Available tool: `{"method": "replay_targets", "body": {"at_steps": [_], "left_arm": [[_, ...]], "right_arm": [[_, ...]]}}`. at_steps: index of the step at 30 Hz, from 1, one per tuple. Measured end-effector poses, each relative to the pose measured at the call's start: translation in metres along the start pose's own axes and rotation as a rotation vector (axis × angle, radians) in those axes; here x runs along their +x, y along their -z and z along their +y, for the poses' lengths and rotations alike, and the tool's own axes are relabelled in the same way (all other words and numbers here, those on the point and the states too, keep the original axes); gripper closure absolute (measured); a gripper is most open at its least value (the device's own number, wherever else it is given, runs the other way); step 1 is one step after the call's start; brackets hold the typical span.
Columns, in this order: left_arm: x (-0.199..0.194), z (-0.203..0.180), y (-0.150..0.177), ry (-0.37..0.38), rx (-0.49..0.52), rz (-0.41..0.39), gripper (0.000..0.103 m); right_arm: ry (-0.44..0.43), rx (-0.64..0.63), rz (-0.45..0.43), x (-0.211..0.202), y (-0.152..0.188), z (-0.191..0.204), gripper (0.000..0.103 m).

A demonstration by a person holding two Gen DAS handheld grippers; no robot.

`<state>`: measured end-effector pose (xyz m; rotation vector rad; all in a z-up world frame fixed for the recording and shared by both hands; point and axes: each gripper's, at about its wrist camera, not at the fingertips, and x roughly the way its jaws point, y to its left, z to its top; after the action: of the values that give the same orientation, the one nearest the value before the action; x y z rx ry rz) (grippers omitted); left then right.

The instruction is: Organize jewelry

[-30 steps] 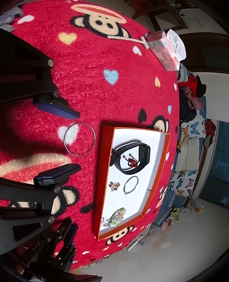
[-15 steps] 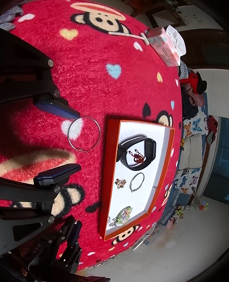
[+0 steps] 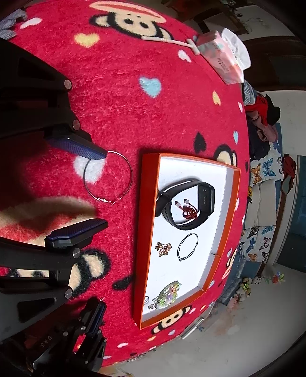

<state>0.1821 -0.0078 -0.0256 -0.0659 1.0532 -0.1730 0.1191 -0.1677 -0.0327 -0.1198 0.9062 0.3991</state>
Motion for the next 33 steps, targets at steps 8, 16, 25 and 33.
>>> {"method": "replay_targets", "body": {"at_steps": [8,16,25,33], "left_arm": [[0.0039,-0.0033,-0.004,-0.051,0.025,0.008,0.043],[0.0087,-0.0004,-0.0046,-0.031,0.109,0.048,0.043],[0.0096,-0.0057,0.0013,-0.02,0.229,0.031,0.043],[0.009,-0.0054,0.0027,-0.014,0.26,0.011,0.049]], "right_arm": [[-0.017,-0.006,-0.001,-0.0002,0.0006,-0.0022,0.092],[-0.02,-0.004,-0.001,0.0003,0.0004,-0.0029,0.092],[-0.018,-0.008,0.001,0.001,0.0001,-0.0026,0.092],[-0.018,-0.007,0.0,0.0014,0.0003,-0.0026,0.092]]}}
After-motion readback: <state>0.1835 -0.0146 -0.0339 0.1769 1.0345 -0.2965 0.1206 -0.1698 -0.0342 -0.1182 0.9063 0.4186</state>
